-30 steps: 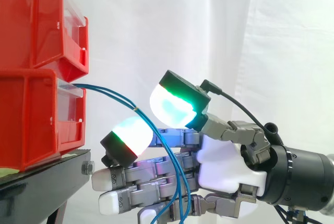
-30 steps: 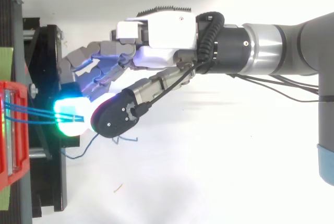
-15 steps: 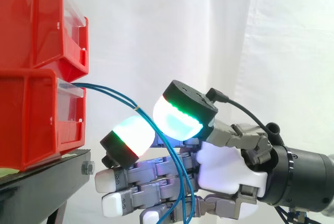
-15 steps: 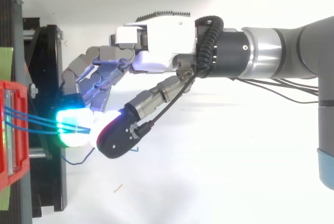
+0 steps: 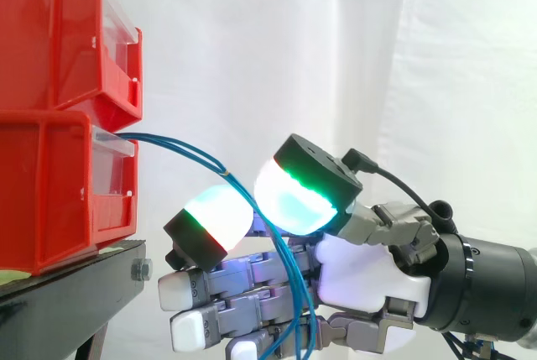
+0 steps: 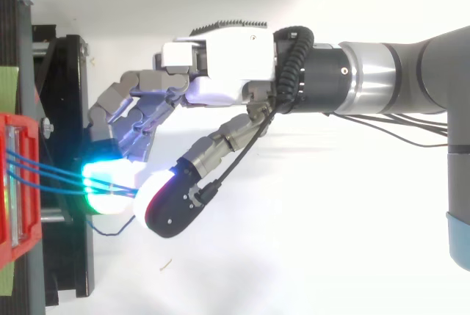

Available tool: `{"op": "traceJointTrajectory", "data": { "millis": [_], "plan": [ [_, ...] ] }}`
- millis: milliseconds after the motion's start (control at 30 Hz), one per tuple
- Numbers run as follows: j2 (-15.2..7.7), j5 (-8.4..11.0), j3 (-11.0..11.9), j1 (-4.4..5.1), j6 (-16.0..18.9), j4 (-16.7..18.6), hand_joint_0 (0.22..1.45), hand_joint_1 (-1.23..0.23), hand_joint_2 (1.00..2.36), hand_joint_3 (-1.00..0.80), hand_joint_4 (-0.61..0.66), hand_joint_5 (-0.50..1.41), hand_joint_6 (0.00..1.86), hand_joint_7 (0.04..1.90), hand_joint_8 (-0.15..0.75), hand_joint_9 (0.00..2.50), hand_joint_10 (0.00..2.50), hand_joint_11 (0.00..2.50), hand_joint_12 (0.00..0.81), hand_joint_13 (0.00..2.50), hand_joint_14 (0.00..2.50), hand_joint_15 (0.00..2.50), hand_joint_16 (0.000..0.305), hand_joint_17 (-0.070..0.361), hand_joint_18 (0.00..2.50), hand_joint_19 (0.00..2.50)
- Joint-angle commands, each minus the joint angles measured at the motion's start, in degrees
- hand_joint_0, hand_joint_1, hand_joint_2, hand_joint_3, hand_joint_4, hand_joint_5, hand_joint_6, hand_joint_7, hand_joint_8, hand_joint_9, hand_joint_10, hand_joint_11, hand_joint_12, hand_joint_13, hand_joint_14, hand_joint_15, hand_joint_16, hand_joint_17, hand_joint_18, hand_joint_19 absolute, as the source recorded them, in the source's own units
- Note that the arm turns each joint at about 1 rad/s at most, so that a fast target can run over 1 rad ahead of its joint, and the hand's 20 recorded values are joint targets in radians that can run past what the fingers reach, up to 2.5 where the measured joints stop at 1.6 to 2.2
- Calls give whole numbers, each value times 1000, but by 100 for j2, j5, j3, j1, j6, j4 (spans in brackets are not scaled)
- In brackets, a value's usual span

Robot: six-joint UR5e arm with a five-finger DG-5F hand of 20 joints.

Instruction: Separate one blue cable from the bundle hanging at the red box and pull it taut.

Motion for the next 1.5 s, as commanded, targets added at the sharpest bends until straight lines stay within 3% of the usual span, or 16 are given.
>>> {"op": "traceJointTrajectory", "data": {
  "millis": [0, 300, 433, 600, 900, 1233, 1467],
  "plan": [
    [-1, 0, 0, 1, 0, 7, 672, -831, 1000, -500, 242, -174, 871, 904, 373, 748, 9, 412, 384, 850, 13, 358, 42, 95, 813, 463],
    [-1, 0, 0, 10, 0, -2, 608, -768, 1000, -500, 232, -143, 851, 991, 378, 816, 10, 419, 378, 869, 13, 369, 41, 92, 819, 488],
    [-1, 0, 0, 10, 0, -2, 636, -742, 1000, -500, 196, -135, 848, 1025, 378, 831, 12, 413, 380, 877, 13, 372, 41, 92, 823, 490],
    [-1, 0, 0, 10, 0, -2, 696, -840, 1007, -409, 128, -172, 896, 983, 378, 789, 10, 436, 387, 872, 14, 371, 42, 95, 833, 475],
    [-1, 0, 0, 19, -9, -2, 771, -938, 1000, -500, 166, -175, 924, 994, 376, 804, 11, 512, 384, 902, 14, 398, 41, 93, 860, 459],
    [-1, 9, 0, 28, -9, -2, 631, -925, 1000, -500, 173, -145, 911, 1026, 379, 863, 12, 519, 373, 933, 16, 422, 39, 89, 876, 498],
    [-1, 9, 0, 28, -9, -2, 569, -766, 1000, -500, 128, -122, 881, 1056, 381, 899, 13, 482, 373, 955, 15, 430, 40, 90, 887, 521]
  ]
}}
